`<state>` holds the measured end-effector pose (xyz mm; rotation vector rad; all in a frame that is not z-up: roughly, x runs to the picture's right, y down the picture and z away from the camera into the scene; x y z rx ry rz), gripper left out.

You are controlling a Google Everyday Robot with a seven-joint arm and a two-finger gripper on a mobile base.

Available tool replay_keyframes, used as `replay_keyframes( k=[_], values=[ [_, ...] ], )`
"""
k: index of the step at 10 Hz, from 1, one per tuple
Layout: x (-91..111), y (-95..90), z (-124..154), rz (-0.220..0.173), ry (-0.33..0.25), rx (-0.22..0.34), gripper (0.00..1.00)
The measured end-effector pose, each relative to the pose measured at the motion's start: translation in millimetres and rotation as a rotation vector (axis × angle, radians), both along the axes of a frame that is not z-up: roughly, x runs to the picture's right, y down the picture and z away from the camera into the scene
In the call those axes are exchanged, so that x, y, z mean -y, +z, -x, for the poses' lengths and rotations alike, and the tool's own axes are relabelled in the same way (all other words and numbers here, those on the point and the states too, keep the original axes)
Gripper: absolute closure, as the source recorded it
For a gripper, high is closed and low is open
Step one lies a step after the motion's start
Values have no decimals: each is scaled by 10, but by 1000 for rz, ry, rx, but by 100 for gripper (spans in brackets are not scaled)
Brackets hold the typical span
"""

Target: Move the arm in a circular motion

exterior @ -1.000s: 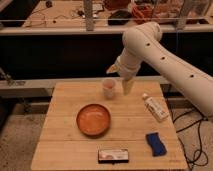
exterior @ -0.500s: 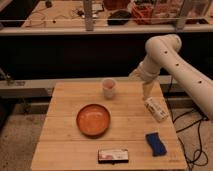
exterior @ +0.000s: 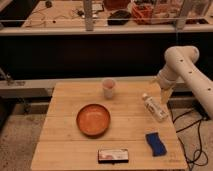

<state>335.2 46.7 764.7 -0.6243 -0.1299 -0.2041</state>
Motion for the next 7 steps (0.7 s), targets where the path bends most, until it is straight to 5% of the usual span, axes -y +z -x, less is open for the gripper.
replay_keyframes(
  k=[4,7],
  values=[
    [-243,-339,-1,-3,8,-46,20],
    [-663,-861,289,6,26,-57,20]
  ],
)
